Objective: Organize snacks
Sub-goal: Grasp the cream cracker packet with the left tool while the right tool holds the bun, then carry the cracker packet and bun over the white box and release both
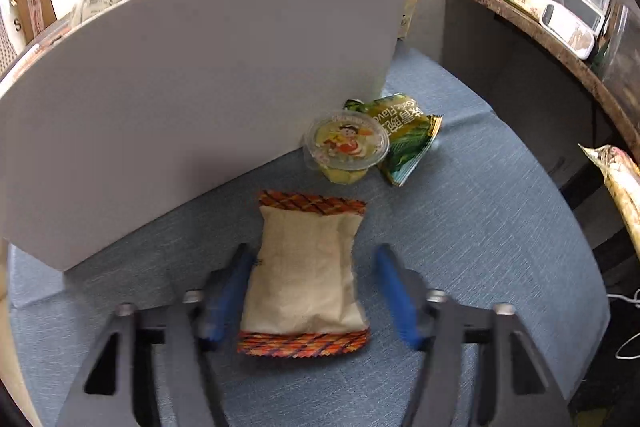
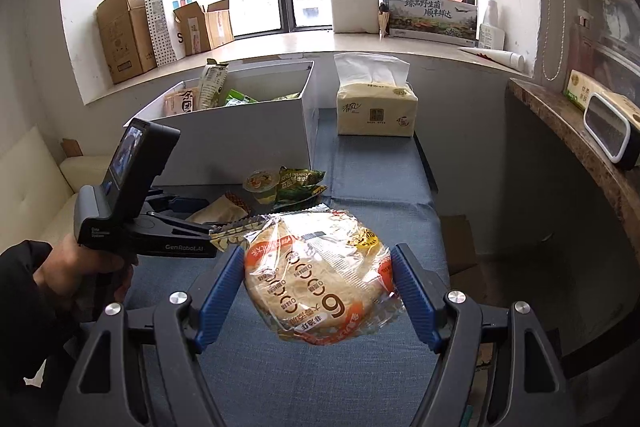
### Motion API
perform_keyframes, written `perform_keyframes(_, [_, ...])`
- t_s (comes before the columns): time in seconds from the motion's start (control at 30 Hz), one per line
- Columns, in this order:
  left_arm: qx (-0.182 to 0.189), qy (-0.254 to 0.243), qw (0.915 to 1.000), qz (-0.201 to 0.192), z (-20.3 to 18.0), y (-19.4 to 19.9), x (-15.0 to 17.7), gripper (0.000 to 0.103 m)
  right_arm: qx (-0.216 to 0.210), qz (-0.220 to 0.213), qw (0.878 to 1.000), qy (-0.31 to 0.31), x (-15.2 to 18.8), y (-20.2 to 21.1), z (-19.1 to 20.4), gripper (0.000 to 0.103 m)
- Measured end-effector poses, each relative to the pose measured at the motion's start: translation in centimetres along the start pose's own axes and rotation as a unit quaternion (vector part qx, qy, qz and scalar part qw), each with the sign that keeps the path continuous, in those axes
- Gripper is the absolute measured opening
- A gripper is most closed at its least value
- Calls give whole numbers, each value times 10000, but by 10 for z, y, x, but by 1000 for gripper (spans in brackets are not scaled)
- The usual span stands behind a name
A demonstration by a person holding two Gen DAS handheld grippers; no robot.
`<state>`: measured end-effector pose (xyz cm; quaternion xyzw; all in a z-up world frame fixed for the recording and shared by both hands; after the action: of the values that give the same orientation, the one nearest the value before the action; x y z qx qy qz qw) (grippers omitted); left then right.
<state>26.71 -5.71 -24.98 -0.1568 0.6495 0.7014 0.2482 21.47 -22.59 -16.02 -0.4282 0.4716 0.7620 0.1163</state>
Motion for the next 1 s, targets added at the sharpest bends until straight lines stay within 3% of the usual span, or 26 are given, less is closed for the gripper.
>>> perform_keyframes(0.07, [167,73,9998,-8,0,4,3,52,-27,0,10000,1,1,-1,3,79])
perform_keyframes(0.17, [53,-34,9994,-335,2,25,5,52,148,53,9997,182,2,-4,5,79])
perform_keyframes(0.37, [95,-31,9952,-975,9,97,9,52,-59,49,9999,116,1,-9,14,79])
perform_keyframes(0.63, [306,630,9868,-1460,61,174,7,53,-473,-72,9988,39,-19,-19,35,79])
perform_keyframes(0.83, [232,1067,9812,-1591,106,188,-24,53,-579,-199,9978,262,-52,-33,52,79])
perform_keyframes(1.0, [11,1068,9797,-1695,128,176,-69,53,-579,-395,9953,666,-103,-54,68,79])
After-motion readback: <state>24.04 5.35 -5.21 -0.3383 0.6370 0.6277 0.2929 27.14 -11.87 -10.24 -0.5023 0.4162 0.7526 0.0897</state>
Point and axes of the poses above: each gripper's, at about its wrist camera, not at the fingertips, and y roughly against the way its jaws point, z to its left, x to its underside, the point moved 9 cm from there along -y, roughly the way its jaws point, and after that the axes turned 11 degrees about -x, right-handed, at the moved point
